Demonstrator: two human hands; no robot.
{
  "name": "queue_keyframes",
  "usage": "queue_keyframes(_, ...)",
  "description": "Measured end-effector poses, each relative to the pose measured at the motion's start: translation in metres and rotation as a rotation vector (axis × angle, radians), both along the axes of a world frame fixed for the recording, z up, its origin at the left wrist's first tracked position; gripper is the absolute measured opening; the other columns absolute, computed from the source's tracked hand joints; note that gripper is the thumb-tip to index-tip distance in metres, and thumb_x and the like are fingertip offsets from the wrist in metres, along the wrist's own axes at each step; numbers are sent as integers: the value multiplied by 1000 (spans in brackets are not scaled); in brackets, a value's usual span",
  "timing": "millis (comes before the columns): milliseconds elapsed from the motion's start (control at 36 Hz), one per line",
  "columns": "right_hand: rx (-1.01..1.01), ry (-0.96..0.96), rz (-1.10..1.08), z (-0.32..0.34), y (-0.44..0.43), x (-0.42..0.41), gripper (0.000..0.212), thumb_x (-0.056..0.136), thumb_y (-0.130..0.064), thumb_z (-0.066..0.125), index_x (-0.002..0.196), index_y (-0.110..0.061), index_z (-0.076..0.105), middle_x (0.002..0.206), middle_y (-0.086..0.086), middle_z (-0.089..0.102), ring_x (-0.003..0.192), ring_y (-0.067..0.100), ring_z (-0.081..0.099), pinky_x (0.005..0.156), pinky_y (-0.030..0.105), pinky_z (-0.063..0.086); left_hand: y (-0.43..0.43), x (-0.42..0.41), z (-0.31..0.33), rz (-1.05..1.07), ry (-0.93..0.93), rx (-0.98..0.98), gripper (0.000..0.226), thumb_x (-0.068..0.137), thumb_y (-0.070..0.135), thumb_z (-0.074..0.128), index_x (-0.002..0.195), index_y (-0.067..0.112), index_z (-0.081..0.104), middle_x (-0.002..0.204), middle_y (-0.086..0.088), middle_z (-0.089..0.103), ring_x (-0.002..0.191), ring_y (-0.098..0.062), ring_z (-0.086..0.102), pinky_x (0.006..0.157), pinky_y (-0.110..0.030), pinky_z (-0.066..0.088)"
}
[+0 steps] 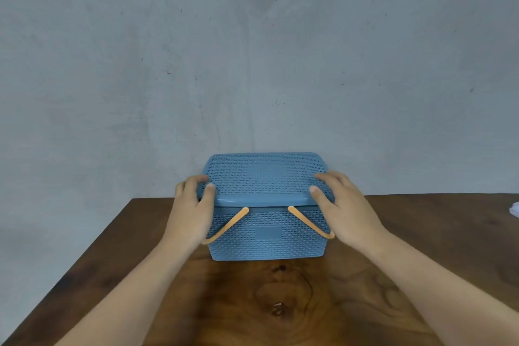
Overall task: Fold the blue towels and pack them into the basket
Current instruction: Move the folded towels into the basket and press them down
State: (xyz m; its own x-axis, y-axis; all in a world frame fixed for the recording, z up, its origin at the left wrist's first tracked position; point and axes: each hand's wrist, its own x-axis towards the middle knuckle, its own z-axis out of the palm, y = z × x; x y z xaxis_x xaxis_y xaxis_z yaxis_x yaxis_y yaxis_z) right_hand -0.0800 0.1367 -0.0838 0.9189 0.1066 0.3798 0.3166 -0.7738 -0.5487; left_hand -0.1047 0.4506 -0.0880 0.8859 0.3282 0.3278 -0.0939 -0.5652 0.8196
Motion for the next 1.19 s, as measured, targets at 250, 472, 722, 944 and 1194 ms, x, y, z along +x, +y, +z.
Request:
queue_keyframes(250,-279,129,29,19,19,30,67,103,-73,26,156,-38,45,169,-2,35,157,29,22,129,47,22,21,75,52,-227,392,147,63,110,36,52,166,20,29,168,-5,37,150,-26,41,107,-29,31)
queue_keyframes(472,-291,135,12,13,21,24,75,98,-82,19,159,-43,39,173,-1,26,162,31,9,132,48,11,35,80,20,-244,291,-396,53,110,14,49,160,29,44,150,-3,57,125,-26,64,109,-45,52)
queue_keyframes(722,-366,274,81,35,18,8,108,74,-105,27,164,-46,24,176,-3,14,162,31,0,129,52,14,37,26,-2,-216,112,-368,42,109,51,37,145,44,58,138,12,67,126,-13,64,109,-47,51)
queue_keyframes(944,-377,294,80,37,37,11,108,72,-106,27,164,-49,24,176,1,14,162,33,-1,129,54,16,125,-53,-105,156,404,319,66,106,65,37,157,25,43,163,-1,46,149,-27,43,119,-47,37)
queue_keyframes(1194,-409,275,114,35,133,22,114,67,-109,21,164,-49,22,176,3,13,161,37,-3,129,56,16,144,-73,-136,293,558,611,71,104,68,20,162,29,32,173,0,26,161,-28,18,128,-53,19)
